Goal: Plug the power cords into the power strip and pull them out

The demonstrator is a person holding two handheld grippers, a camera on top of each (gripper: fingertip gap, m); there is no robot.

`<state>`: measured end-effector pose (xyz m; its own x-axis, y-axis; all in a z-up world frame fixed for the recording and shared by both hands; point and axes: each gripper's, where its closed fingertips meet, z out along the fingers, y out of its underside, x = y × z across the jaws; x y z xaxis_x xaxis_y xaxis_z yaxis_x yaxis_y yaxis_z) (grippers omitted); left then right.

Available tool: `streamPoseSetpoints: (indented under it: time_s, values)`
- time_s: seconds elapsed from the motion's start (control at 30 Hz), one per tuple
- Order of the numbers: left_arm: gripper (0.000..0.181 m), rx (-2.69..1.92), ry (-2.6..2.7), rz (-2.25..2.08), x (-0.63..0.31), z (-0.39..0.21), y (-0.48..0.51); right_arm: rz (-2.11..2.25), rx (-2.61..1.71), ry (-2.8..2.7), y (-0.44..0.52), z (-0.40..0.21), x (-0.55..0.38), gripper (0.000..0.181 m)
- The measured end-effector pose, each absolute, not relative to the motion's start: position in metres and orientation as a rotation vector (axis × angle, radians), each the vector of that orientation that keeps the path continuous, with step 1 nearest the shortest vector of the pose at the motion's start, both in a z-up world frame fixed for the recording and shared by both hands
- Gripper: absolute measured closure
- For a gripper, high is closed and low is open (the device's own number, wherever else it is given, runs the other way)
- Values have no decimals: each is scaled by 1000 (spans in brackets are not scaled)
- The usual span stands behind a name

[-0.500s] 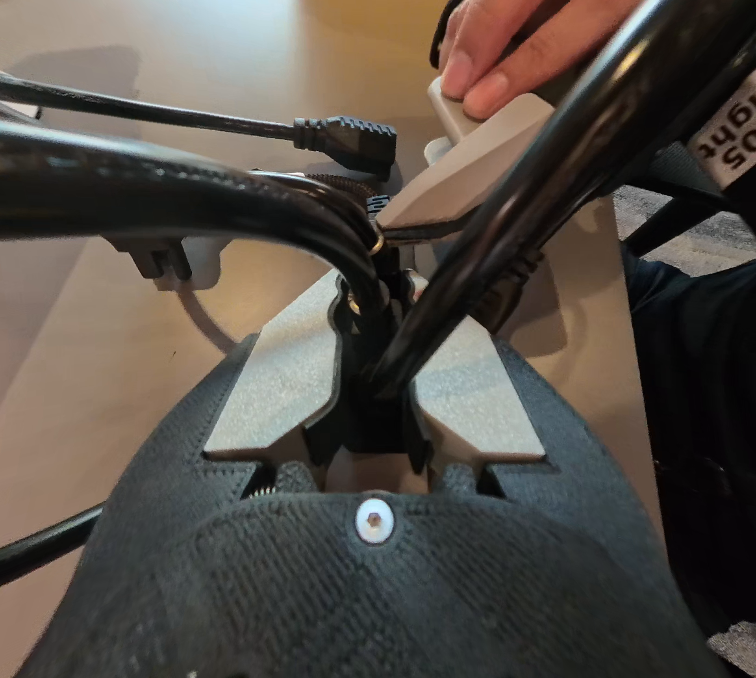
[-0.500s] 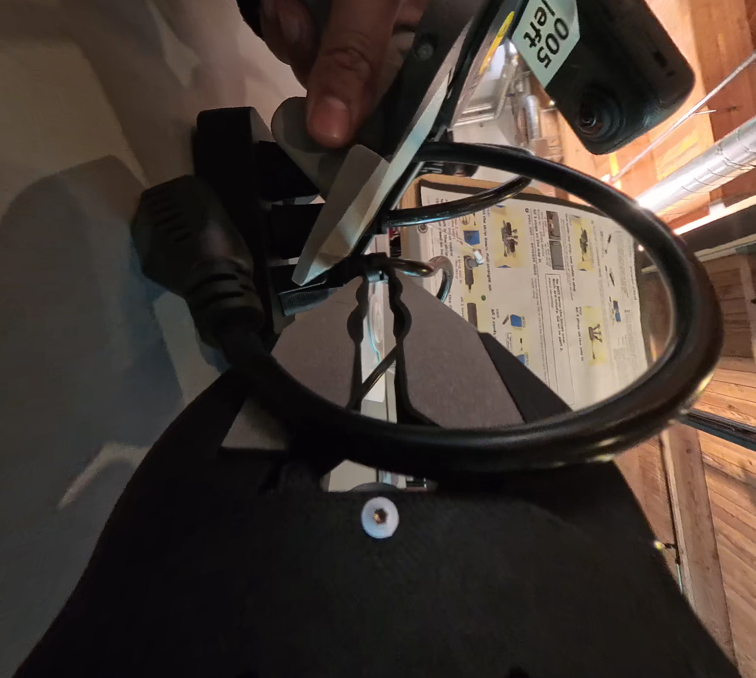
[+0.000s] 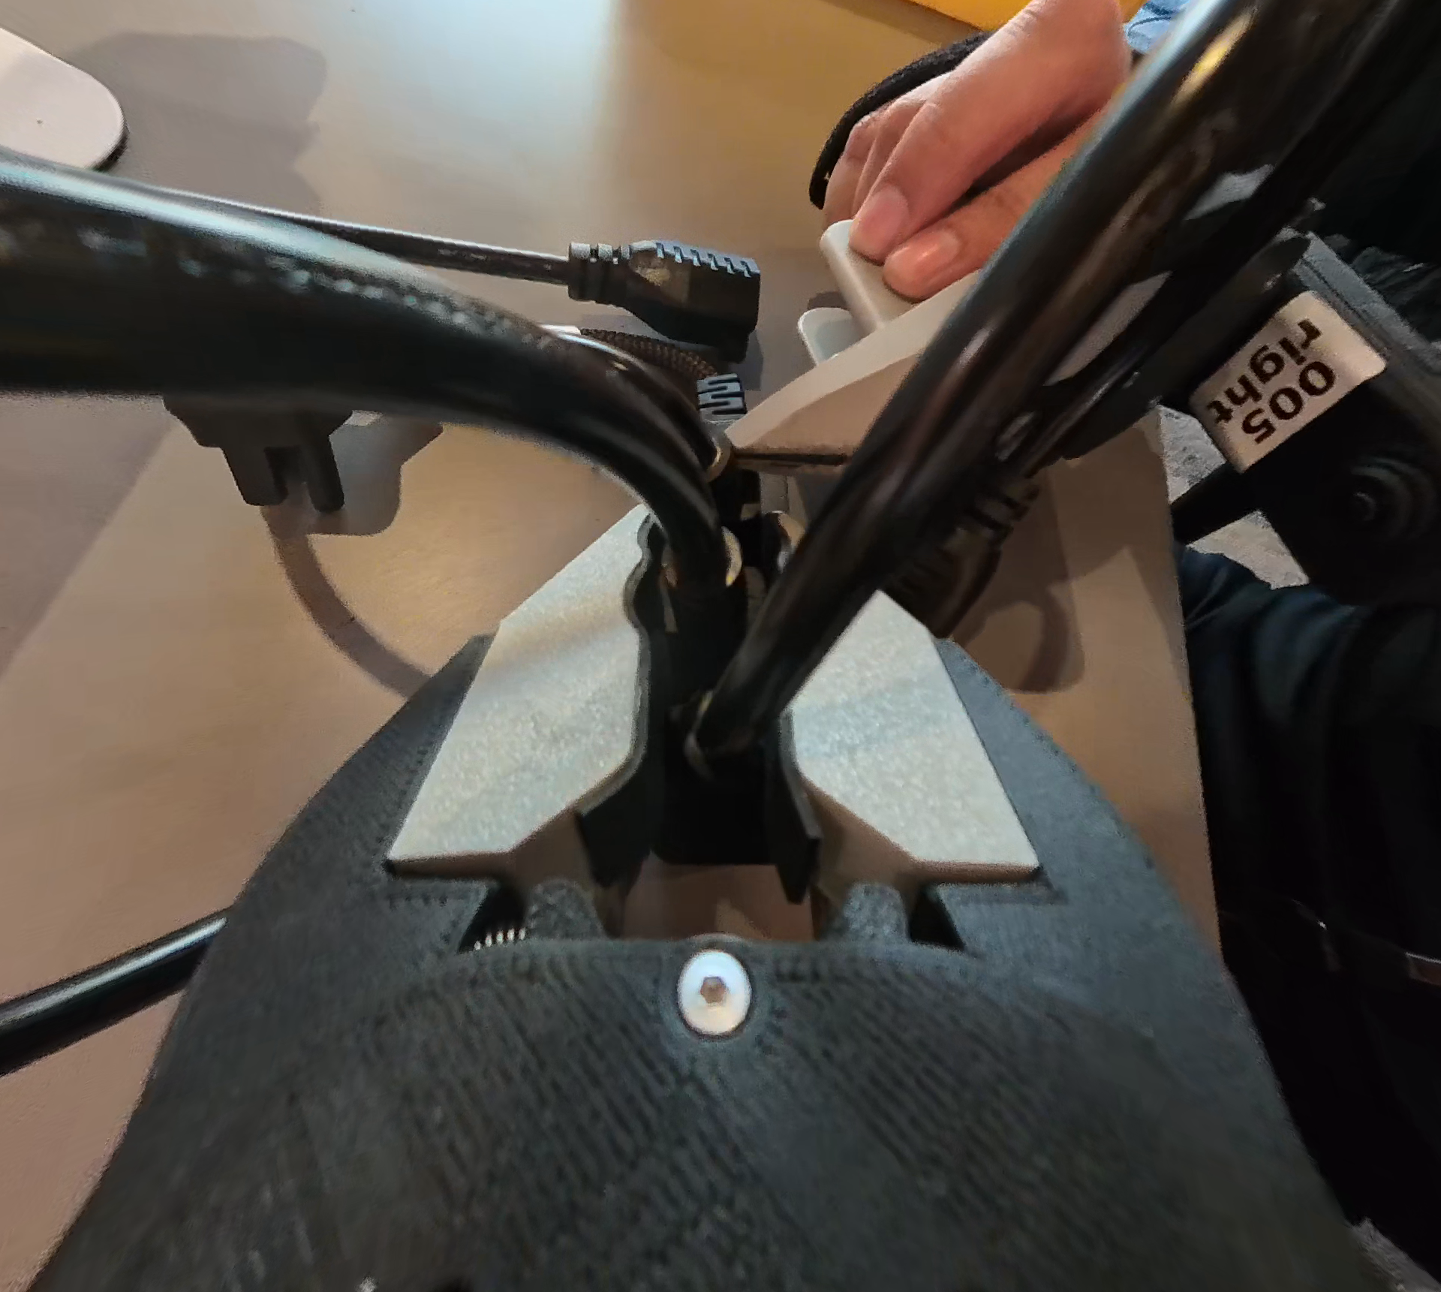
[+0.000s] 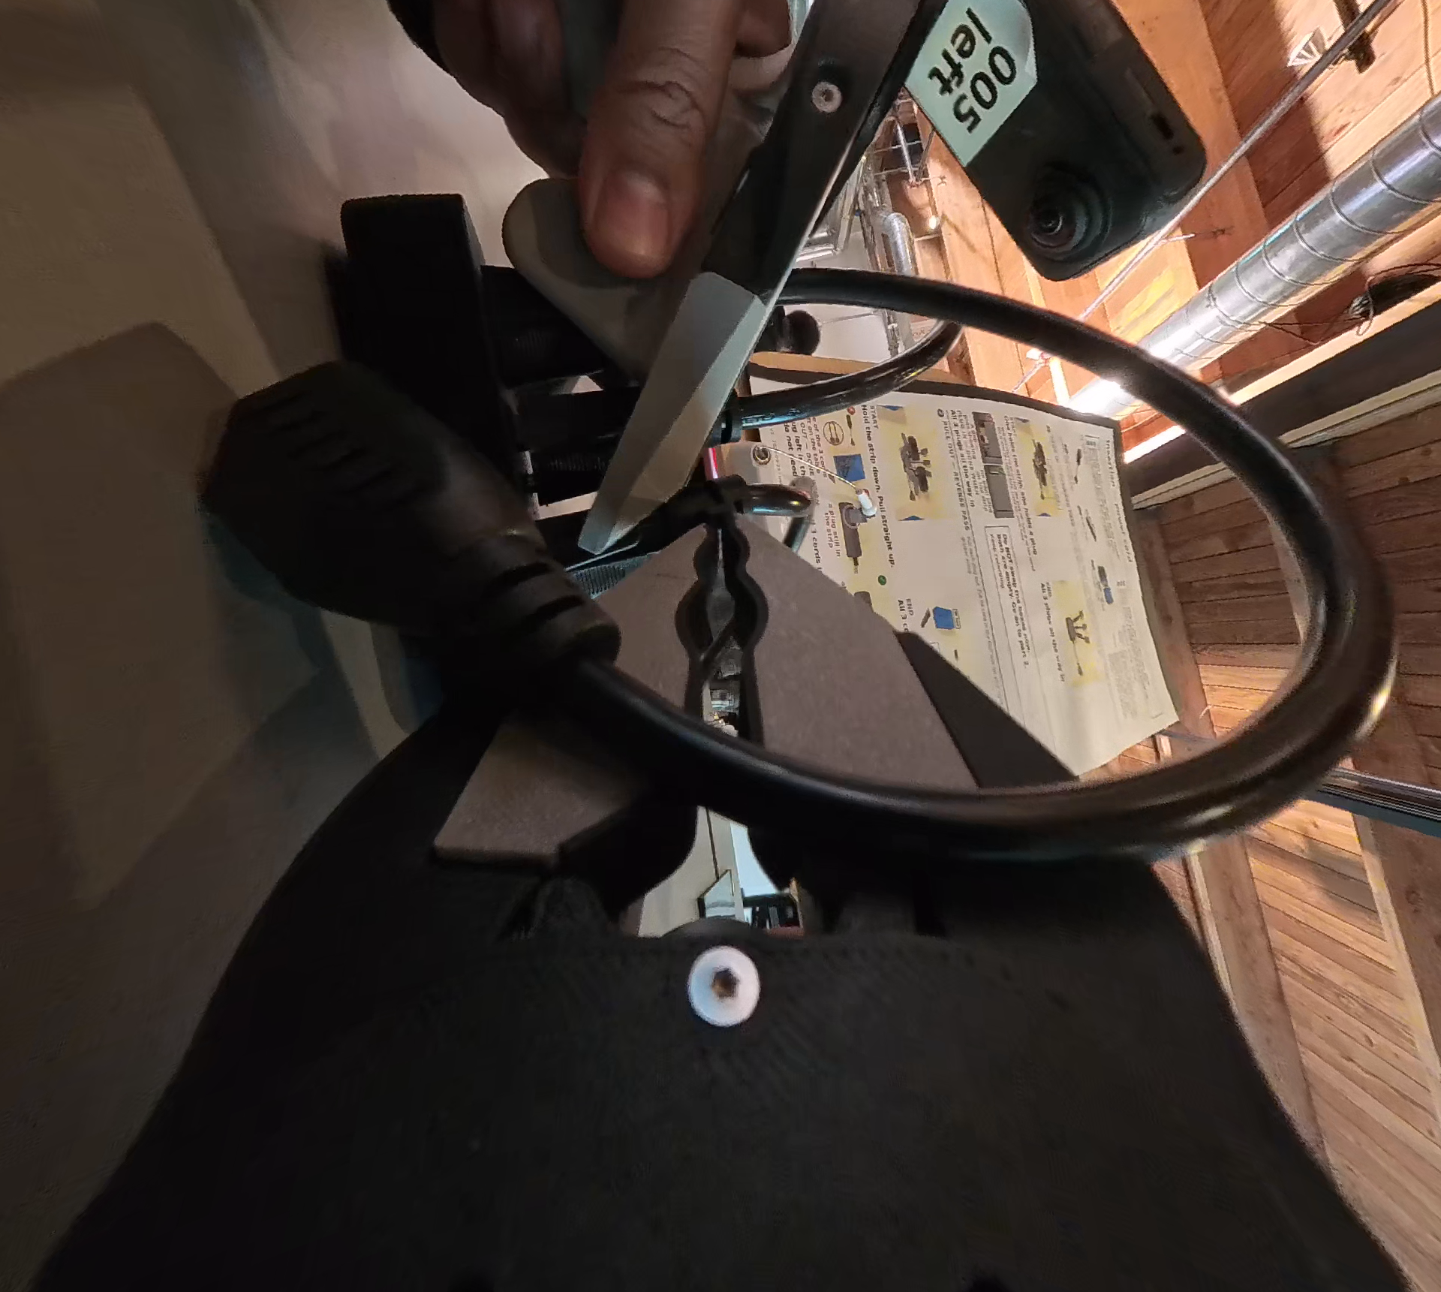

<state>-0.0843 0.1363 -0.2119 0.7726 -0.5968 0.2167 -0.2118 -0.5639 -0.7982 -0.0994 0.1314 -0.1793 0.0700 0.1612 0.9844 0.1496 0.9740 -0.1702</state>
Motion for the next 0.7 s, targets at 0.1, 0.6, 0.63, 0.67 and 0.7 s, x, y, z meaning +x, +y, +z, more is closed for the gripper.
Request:
streamPoseSetpoints:
  time_s: [0.1, 0.6, 0.63, 0.67, 0.7]
  values:
    - [155, -2154, 543, -613, -88, -211, 140, -27, -241, -1491, 135, -179, -103, 181]
    - [157, -2070, 680, -827, -47, -210, 132, 240, -367, -1261, 155, -121, -120, 181]
    - [157, -2071, 684, -802, -50, -210, 132, 228, -352, -1273, 153, -122, -120, 181]
    - [157, -2074, 681, -788, -52, -210, 133, 228, -348, -1286, 152, -122, -119, 181]
    - [157, -2077, 679, -782, -54, -210, 133, 239, -351, -1317, 151, -126, -119, 181]
